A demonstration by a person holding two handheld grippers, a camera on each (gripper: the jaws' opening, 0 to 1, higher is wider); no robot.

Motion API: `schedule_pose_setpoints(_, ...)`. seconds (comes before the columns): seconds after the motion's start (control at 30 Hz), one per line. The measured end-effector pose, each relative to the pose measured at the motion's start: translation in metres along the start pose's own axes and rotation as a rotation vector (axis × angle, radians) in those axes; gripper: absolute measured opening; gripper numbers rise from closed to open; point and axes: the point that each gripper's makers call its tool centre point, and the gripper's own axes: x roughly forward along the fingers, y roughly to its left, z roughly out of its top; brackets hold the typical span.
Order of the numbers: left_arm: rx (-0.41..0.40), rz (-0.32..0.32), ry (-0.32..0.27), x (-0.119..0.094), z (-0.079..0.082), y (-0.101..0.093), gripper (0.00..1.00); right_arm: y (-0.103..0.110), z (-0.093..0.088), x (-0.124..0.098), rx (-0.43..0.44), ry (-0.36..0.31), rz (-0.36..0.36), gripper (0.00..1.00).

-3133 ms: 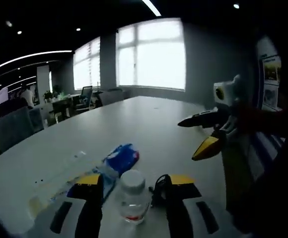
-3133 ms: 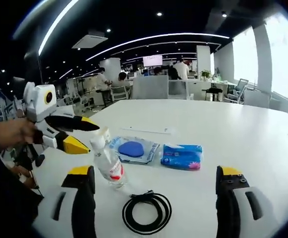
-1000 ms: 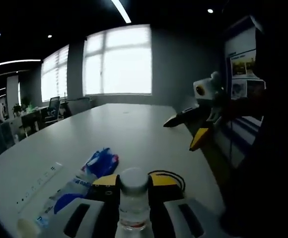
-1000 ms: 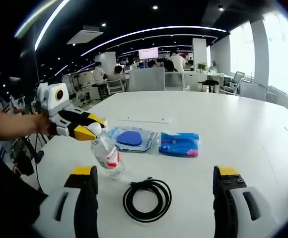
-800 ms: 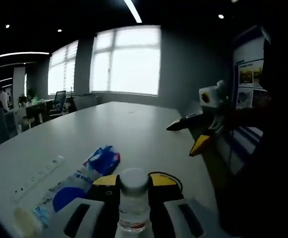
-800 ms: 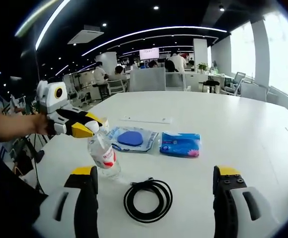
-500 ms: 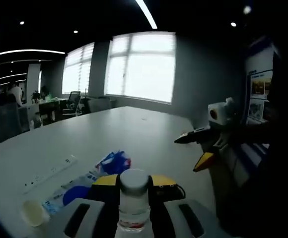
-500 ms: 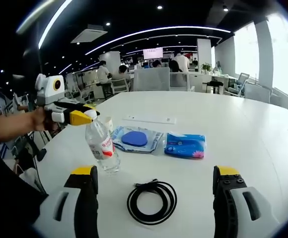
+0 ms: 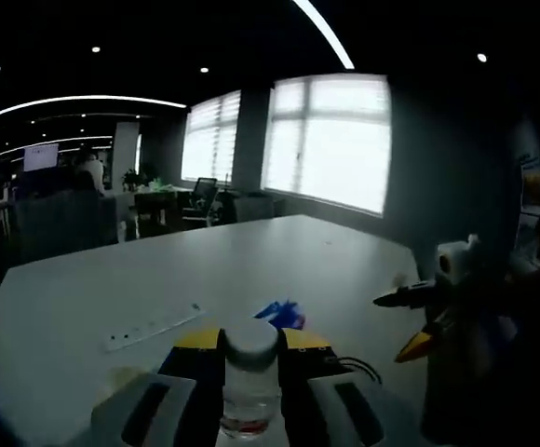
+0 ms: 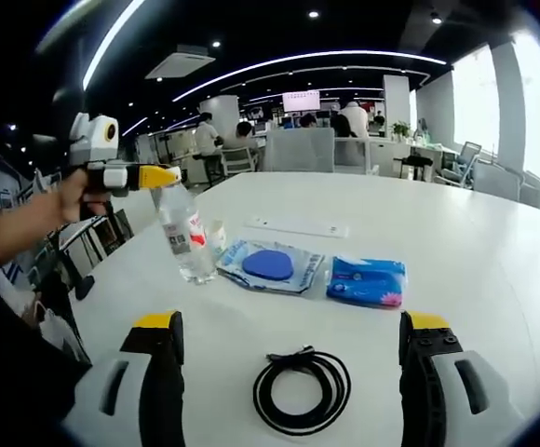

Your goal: Arrange the tabletop items into an orderly group along one side of the table until the central work area is clear of visible clutter.

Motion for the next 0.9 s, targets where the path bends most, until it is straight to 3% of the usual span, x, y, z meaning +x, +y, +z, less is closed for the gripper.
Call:
schedule_pose_setpoints(0.47, -0.075, 0.23, -0.012, -0.044, 0.018, 0.085, 0.18, 0.012, 0.002, 0.012, -0.014, 0.007, 0.029, 0.92)
schedule_pose_setpoints(0.63, -0.07, 0.318, 0.01, -0.057, 0.015, 0.11, 0.18, 0.016, 0.004, 0.016, -0.02, 0.008, 0.033, 0.92)
schedule_pose_setpoints(0.9, -0.126, 0.437, 0.021, -0.073, 0.005, 0.14, 0.18, 0.018, 0.004, 0.019, -0.022, 0.012, 0.034, 0.92)
